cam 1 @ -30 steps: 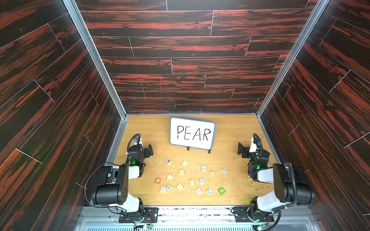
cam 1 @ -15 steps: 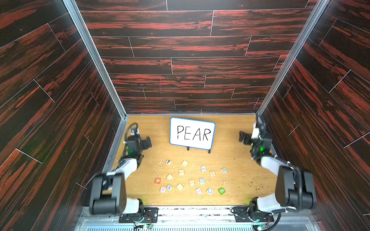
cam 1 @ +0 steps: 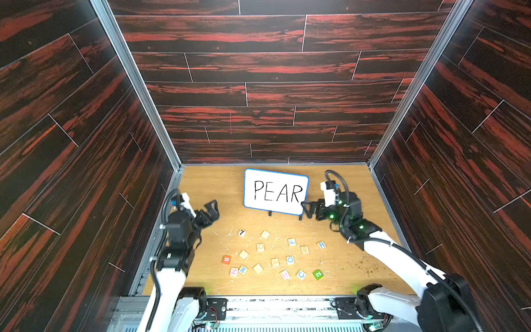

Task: Spell the uppercase word “pear” with letter blocks
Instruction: Pick up the letter block from the center of the board.

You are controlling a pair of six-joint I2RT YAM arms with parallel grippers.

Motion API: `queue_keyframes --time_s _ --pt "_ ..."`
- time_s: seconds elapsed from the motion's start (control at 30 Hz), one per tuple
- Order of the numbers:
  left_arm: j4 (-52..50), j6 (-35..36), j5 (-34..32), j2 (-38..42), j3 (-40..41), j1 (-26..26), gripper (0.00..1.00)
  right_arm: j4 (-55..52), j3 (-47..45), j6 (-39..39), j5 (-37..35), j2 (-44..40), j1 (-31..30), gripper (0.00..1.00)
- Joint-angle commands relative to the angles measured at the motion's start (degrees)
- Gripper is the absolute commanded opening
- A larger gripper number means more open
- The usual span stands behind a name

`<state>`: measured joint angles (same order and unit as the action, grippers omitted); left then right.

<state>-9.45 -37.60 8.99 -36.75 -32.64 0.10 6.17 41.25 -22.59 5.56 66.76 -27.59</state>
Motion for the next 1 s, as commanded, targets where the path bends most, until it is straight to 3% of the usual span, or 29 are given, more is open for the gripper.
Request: queue_keyframes --time_s 0.0,0.13,0.3,0.47,0.6,0.67,0.8,0.97 --pt "-5.0 -11.4 4.5 4.6 3.1 -1.1 0.99 1.3 -3.0 -12.3 -0.4 -0.1 -4.5 0.98" --pt "-2.5 -18.8 5.0 8.5 6.8 -5.9 0.99 1.5 -3.4 -16.6 -5.4 2.5 -13.0 0.98" --pt "2.3 -22.3 -0.4 9.1 9.0 -16.3 0.99 0.9 -3.1 -20.4 -8.3 4.9 -17.2 0.98" --pt "8.0 -21.4 -10.0 1.7 8.4 -31.7 0.99 0.5 -4.5 -24.5 -10.2 4.3 -18.9 0.98" --pt "7.6 -16.8 -17.1 -6.3 3.3 -42.1 0.99 0.4 -5.8 -26.8 -11.1 2.6 -20.1 0.98" --pt "8.6 -15.4 -18.2 -8.1 2.2 -44.3 0.99 -0.5 -6.2 -26.9 -12.6 1.3 -20.9 0.98" --pt "16.8 -14.9 -13.5 -11.1 3.4 -44.8 0.99 3.2 -8.7 -26.7 -11.5 -2.1 -21.1 0.98" --pt "11.1 -18.8 -16.8 -11.7 2.1 -44.8 0.99 -3.7 -5.9 -27.2 -12.3 -1.2 -21.2 0.98"
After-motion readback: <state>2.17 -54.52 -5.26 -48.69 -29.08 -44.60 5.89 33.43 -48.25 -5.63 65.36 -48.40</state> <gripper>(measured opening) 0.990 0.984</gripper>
